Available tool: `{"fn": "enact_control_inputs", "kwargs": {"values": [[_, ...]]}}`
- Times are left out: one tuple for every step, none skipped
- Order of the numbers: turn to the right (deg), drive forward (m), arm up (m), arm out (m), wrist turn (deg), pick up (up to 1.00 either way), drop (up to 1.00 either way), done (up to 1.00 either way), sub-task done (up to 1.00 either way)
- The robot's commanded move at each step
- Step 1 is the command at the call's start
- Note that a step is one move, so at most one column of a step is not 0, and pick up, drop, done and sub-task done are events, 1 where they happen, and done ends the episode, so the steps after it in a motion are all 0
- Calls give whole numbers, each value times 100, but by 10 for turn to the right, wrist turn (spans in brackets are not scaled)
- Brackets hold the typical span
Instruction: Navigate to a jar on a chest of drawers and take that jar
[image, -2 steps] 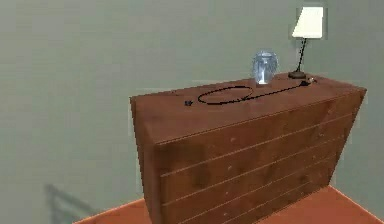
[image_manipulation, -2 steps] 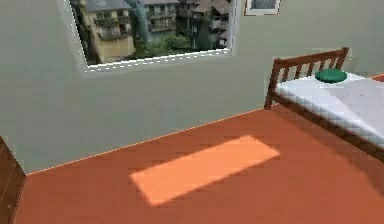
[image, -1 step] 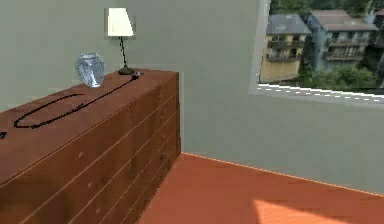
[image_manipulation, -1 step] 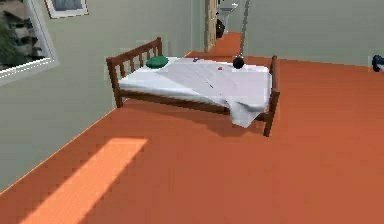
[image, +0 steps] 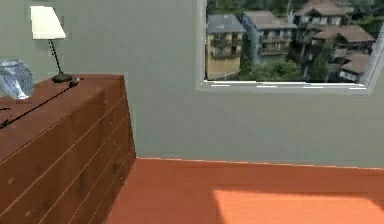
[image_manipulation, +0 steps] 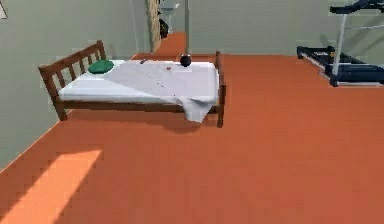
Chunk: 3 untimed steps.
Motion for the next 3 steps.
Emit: {"fn": "enact_control_inputs", "kwargs": {"values": [[0,5,0,0,0,0,0,0,0],[-90,0,0,0,0,0,0,0,0],[0,75,0,0,0,0,0,0,0]]}}
